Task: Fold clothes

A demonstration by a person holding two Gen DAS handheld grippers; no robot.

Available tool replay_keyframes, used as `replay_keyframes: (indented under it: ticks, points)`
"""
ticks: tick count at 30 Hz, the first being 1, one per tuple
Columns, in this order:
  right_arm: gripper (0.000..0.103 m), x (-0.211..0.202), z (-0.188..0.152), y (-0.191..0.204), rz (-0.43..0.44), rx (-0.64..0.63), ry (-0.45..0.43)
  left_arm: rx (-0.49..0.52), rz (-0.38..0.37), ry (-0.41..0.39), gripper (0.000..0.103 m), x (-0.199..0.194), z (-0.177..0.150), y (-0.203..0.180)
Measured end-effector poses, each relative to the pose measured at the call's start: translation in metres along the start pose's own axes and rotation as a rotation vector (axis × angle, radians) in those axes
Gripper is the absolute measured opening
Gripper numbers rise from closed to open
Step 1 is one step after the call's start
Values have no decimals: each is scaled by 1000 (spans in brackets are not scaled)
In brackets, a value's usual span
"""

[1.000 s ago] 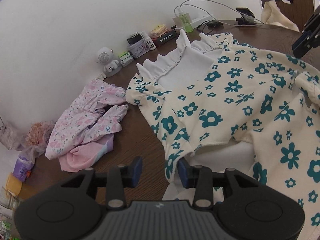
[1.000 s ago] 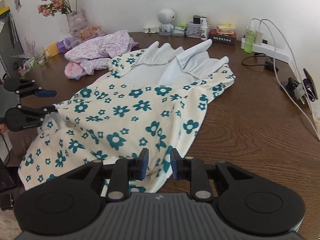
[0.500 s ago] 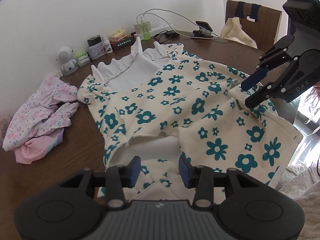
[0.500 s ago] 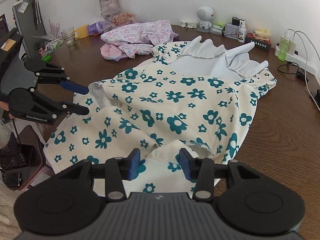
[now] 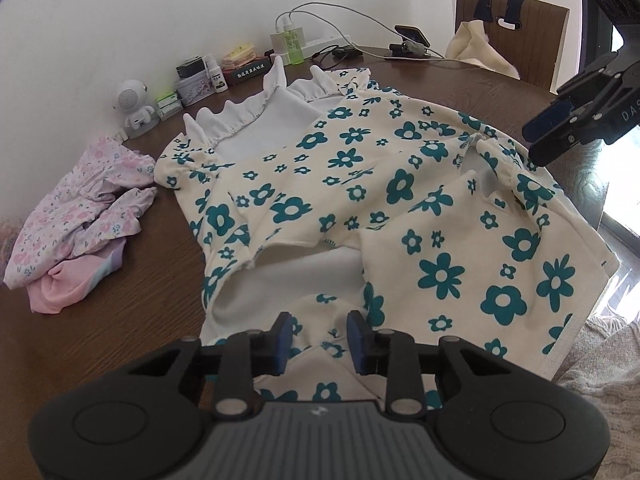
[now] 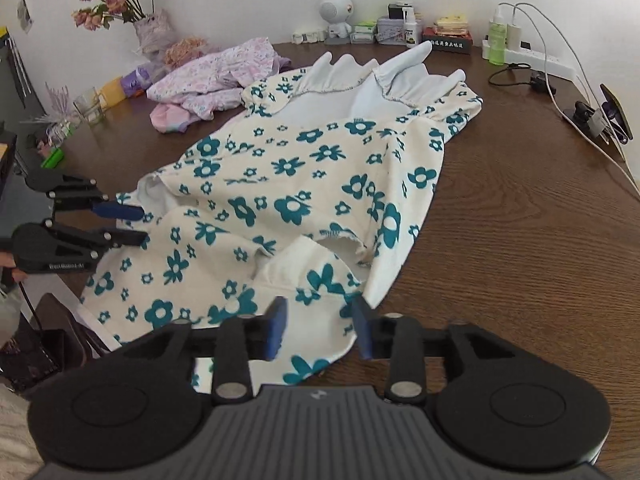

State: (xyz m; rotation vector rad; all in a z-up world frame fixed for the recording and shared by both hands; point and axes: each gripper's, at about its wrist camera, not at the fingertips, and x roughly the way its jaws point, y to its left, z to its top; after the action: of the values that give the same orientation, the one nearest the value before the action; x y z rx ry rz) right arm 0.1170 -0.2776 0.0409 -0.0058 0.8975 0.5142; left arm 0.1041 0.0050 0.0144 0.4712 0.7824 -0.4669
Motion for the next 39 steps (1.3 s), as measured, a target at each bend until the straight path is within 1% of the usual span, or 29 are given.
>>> replay_keyframes:
  ticks: [3, 5, 6, 8, 9, 13, 15, 17, 18, 19, 20, 21, 23, 26, 27, 28, 29, 30, 35, 37, 39]
  points:
    - [52, 14, 18, 13, -2, -2, 18, 8, 7, -4, 28, 0, -1, -1]
    - [50, 30, 27, 23, -59, -39, 50, 5, 8, -8, 28, -1, -2, -1]
    - [44, 36, 28, 23, -79, -48, 68, 0, 7, -10, 28, -1, -2, -1]
    - [13, 46, 27, 20, -77, -47, 114, -12, 3, -14, 28, -1, -3, 1]
    - [0, 45, 24, 18, -71, -39, 124, -16, 3, -15, 28, -1, -4, 1]
    - [0, 25, 9, 14, -96, -39, 120, -23, 2, -21, 28, -2, -5, 1]
    - [0, 11, 5, 5, -94, -7, 106, -16, 4, -26, 28, -3, -6, 0]
    - [6, 4, 4, 2, -64, 15, 79, -12, 6, -28, 28, -3, -6, -1]
    - [15, 4, 6, 2, -53, 25, 63, -13, 7, -27, 28, -3, -5, -1]
    - [32, 9, 11, 4, -46, 21, 61, -14, 7, -26, 28, -3, -5, -1]
    - [39, 13, 16, 6, -38, 16, 60, -15, 8, -26, 28, -3, -5, -1]
    - [43, 18, 21, 8, -31, 12, 59, -15, 9, -26, 28, -3, -5, -1]
    - [43, 29, 31, 11, -19, 4, 62, -17, 11, -25, 28, -3, -5, -1]
    - [42, 57, 39, 13, -32, 6, 146, -22, 12, -25, 28, -3, -5, -1]
    - [37, 62, 38, 13, -43, -7, 170, -26, 11, -25, 28, -3, -5, 0]
    - [18, 61, 37, 14, -43, -17, 174, -36, 9, -25, 28, -3, -6, 1]
    - [3, 59, 36, 15, -42, -28, 179, -42, 9, -25, 28, -3, -6, 1]
    - [1, 57, 34, 15, -42, -38, 180, -46, 9, -24, 28, -3, -6, 1]
    - [1, 21, 27, 11, -31, -57, 131, -59, 17, -24, 28, -3, -5, 1]
    - [1, 7, 23, 9, -37, -70, 119, -65, 22, -22, 28, -3, -5, 1]
    - [1, -1, 16, 4, -60, -75, 125, -77, 21, -21, 28, -3, -5, 2]
